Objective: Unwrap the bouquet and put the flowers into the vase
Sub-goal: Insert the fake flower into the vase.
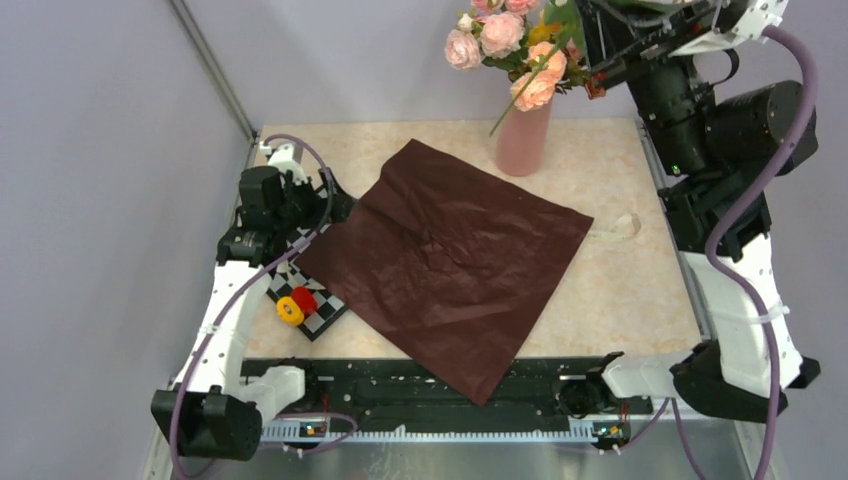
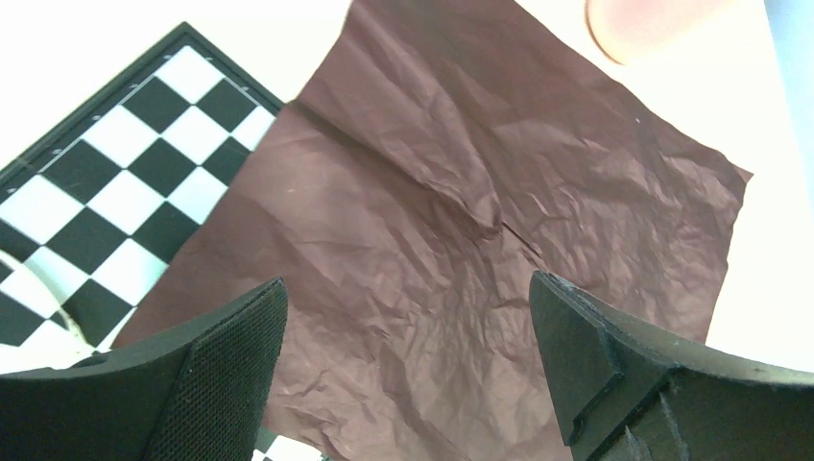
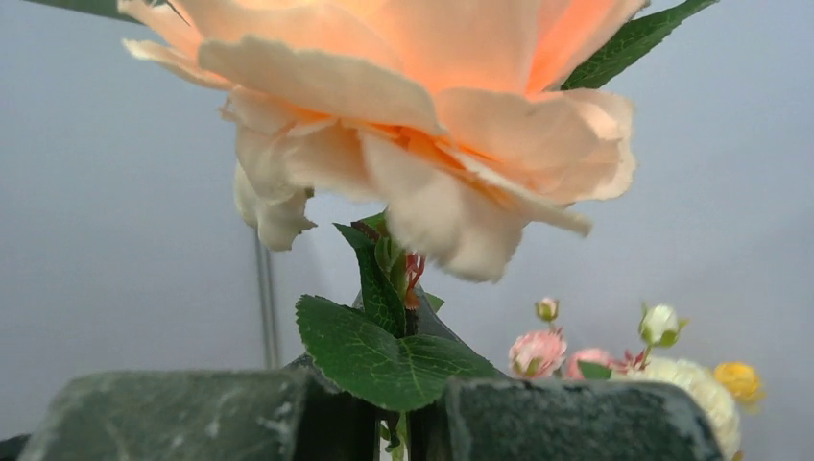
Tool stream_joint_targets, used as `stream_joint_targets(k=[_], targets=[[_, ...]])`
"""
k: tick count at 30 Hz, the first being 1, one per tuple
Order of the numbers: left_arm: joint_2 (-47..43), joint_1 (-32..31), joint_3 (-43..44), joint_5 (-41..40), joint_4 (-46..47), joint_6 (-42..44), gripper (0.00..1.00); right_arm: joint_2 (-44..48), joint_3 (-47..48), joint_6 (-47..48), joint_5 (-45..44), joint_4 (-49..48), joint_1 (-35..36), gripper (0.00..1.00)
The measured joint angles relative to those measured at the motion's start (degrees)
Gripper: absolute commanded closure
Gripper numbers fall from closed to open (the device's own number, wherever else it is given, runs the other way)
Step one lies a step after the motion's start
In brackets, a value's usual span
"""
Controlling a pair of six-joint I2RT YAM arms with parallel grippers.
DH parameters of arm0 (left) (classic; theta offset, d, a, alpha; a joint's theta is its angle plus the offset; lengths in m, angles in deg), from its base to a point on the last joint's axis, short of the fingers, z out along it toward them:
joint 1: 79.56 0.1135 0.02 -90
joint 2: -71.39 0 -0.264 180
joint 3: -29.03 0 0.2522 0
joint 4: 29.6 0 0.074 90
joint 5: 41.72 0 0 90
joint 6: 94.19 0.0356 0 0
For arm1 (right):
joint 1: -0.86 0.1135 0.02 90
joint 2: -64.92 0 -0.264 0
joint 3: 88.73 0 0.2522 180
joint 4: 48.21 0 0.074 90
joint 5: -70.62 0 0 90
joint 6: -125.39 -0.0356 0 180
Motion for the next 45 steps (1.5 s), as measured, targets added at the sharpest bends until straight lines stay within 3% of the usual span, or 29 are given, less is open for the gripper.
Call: stream_joint_targets(k=[7, 19, 29, 45], targets=[[0.2, 6.0, -2.0, 1.6, 1.7, 0.1, 0.01, -10.3, 11.8, 11.7, -2.3, -4.3, 0.0, 1.0], [-0.8, 7.5, -4.2, 1.5, 2.5, 1.3, 0.01, -21.6, 23.9, 25.1, -3.7, -10.7, 0.0, 1.0], [-1.4, 7.5, -4.7, 1.2, 3.0, 1.9, 0.01, -26.2, 25.7, 24.1, -3.0, -14.1, -3.9, 1.0], [-1.4, 7.5, -4.9, 1.1, 3.0, 2.3, 0.01, -33.7, 25.7, 19.1, -1.3, -12.0, -9.5, 1.0]])
